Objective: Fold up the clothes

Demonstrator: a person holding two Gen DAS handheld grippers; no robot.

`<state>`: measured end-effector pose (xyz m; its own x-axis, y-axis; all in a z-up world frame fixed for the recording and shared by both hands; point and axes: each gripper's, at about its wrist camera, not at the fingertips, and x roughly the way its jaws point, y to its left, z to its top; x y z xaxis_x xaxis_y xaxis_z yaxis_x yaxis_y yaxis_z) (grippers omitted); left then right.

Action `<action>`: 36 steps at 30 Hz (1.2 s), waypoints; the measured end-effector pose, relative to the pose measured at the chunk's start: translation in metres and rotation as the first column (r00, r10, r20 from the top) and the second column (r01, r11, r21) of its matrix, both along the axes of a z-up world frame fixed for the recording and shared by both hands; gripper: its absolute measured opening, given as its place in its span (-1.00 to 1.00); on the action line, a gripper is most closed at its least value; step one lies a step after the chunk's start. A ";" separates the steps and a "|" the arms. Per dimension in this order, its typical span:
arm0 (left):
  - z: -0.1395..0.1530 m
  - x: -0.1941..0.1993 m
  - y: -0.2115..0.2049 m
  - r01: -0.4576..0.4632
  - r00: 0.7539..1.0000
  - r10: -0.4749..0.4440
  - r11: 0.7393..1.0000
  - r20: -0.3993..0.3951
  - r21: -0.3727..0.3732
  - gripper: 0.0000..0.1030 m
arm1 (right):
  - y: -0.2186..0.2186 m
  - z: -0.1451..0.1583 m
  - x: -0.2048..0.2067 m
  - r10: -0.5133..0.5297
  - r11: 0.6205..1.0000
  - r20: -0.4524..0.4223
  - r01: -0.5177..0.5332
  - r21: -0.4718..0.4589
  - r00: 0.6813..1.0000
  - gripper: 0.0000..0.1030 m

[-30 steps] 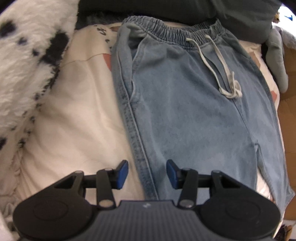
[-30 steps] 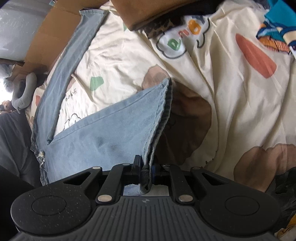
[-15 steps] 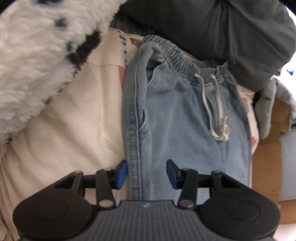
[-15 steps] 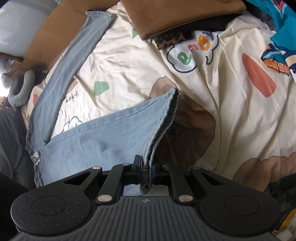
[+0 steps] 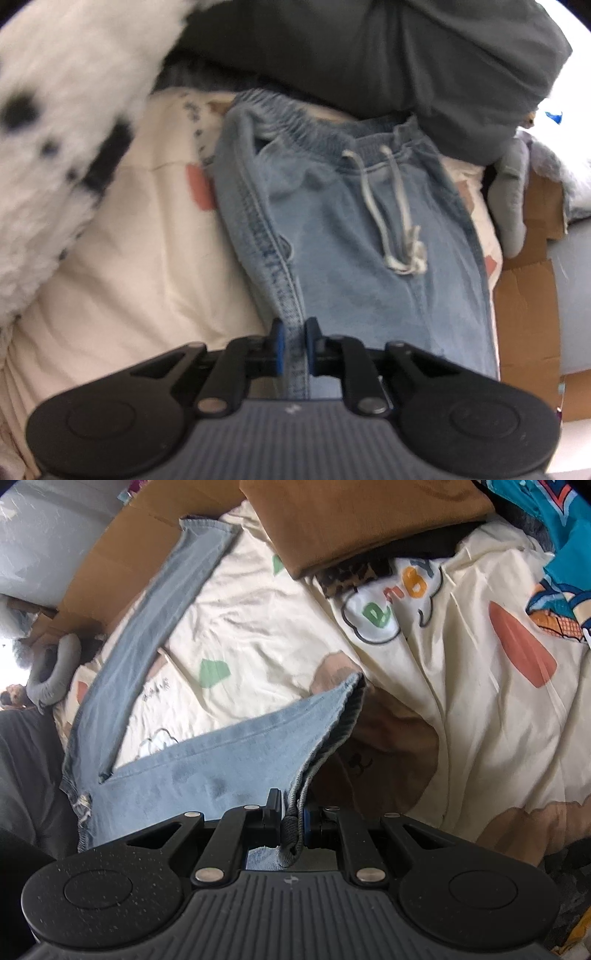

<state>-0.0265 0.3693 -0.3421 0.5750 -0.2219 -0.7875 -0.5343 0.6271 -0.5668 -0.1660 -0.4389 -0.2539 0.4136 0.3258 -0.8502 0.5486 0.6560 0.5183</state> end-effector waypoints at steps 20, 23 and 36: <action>0.099 0.073 -0.060 0.104 0.994 -0.109 0.980 0.019 0.169 -0.92 | -0.040 0.030 0.040 -0.099 0.991 0.275 0.069 0.115 0.956 -0.82; 0.104 0.080 -0.064 0.110 0.993 -0.115 0.980 0.024 0.165 -0.92 | -0.044 0.032 0.045 -0.108 0.991 0.282 0.081 0.108 0.953 -0.82; 0.119 0.115 -0.074 0.114 0.991 -0.122 0.985 0.056 0.127 -0.93 | -0.054 0.054 0.101 -0.107 0.994 0.332 0.097 0.046 0.937 -0.82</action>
